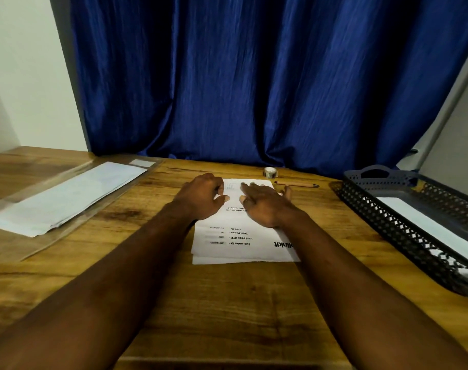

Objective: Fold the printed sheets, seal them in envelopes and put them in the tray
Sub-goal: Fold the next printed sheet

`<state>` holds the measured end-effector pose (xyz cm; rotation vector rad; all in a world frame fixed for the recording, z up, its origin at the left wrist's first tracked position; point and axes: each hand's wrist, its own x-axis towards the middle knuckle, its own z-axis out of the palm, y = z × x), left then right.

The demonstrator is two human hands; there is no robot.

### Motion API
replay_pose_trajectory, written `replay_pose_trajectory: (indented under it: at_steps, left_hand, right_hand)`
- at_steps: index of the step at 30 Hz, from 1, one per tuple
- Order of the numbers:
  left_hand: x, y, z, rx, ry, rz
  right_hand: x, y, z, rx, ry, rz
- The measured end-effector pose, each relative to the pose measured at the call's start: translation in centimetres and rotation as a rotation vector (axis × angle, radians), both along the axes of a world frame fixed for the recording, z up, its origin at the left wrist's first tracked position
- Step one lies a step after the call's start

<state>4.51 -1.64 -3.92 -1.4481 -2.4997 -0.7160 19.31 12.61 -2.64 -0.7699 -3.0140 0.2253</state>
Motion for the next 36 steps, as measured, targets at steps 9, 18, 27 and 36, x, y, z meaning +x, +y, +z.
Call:
replay_pose_trajectory:
  at_steps: [9,18,27,36]
  left_hand:
    - [-0.5,0.3,-0.3,-0.071,-0.044,0.010]
    - [0.0,0.1,0.0,-0.174,-0.004,0.025]
    - [-0.4,0.2,0.1,-0.128,-0.004,-0.009]
    - [-0.3,-0.2,0.5,0.009,0.034,-0.139]
  right_hand:
    - [-0.2,1.3,0.5,-0.046,-0.118,-0.083]
    - [2.5,3.3,-0.1,-0.044,-0.116,-0.223]
    - [2.5,2.8,-0.7,-0.026,0.118,-0.244]
    - [2.7,2.5,0.2,0.079,0.292,-0.016]
